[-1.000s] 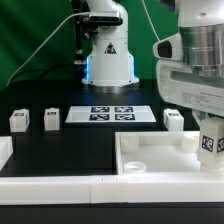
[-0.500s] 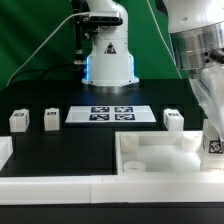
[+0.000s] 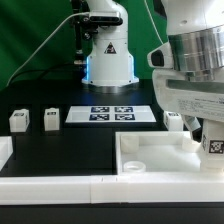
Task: Assemble one leg
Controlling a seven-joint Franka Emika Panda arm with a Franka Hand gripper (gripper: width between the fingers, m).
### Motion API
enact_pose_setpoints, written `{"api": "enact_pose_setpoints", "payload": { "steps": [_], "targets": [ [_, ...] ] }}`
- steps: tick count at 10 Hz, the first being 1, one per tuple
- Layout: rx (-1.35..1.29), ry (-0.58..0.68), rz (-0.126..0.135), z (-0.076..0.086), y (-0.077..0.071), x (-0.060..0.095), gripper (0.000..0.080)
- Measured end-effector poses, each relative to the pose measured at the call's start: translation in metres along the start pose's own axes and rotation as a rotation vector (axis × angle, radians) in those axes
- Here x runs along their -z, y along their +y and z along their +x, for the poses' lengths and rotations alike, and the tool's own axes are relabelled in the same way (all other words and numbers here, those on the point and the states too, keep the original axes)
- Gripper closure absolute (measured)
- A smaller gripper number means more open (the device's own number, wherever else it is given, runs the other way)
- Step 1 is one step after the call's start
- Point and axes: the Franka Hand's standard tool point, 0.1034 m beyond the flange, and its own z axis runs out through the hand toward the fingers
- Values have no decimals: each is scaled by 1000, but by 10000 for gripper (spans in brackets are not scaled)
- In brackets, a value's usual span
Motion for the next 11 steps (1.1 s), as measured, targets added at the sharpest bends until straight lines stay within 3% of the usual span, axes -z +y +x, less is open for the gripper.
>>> {"api": "enact_pose_setpoints", "payload": {
  "steps": [2,3,6,7,8,10,11],
  "targets": [
    [222,3,-8,0,0,0,151],
    [350,17,-43,-5,-3,2,151],
    [806,53,-92,-1,-8,7,150],
    [829,52,-94,1,-7,6,202],
    [766,53,-91,1,-7,6,202],
    [721,55,-93,2,-5,6,478],
    [586,62,-93,6,-2,5,478]
  ]
}}
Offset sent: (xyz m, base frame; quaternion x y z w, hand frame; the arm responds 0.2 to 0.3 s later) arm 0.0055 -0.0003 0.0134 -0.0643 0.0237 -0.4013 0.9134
